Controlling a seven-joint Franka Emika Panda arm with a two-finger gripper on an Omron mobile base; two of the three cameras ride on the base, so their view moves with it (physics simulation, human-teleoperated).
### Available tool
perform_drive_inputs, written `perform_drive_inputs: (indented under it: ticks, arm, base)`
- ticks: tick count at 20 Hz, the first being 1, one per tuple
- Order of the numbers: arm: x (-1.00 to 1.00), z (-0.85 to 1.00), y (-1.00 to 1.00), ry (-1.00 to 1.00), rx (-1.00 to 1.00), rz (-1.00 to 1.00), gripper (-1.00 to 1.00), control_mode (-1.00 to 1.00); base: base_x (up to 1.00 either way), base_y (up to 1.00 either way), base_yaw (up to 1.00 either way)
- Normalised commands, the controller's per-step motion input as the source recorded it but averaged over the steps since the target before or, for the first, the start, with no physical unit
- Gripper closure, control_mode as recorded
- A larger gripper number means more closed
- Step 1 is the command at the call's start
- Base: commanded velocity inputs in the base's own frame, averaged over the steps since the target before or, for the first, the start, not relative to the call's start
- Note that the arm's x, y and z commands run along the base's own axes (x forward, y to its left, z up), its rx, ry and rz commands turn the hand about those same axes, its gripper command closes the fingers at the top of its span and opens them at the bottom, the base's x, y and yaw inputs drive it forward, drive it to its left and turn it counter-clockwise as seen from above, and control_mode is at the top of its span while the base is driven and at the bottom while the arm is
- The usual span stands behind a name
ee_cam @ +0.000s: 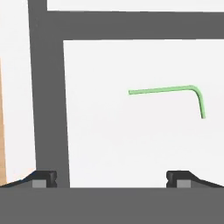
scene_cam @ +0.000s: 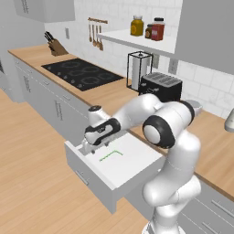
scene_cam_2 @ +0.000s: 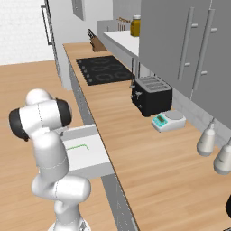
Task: Take a straw from the drawer in front and place it inside the glass cup on the dining counter.
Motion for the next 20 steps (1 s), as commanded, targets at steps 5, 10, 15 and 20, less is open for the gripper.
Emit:
perform_drive_inputs:
  ticks: [5, 10, 15, 20]
  arm:
    - [0.0, -0.67, -0.2, 0.0, 0.0, 0.0, -1.0, -1.0]
    - [-0.02, -0.61, -0.01, 0.0, 0.0, 0.0, -1.0, -1.0]
    - [-0.22, -0.5, 0.27, 0.0, 0.02, 0.01, -1.0, -1.0]
    - [-0.41, -0.42, 0.74, 0.05, 0.04, 0.02, -1.0, -1.0]
  base:
    - [0.0, 0.0, 0.0]
    - [0.0, 0.0, 0.0]
    - [0.0, 0.0, 0.0]
    - [0.0, 0.0, 0.0]
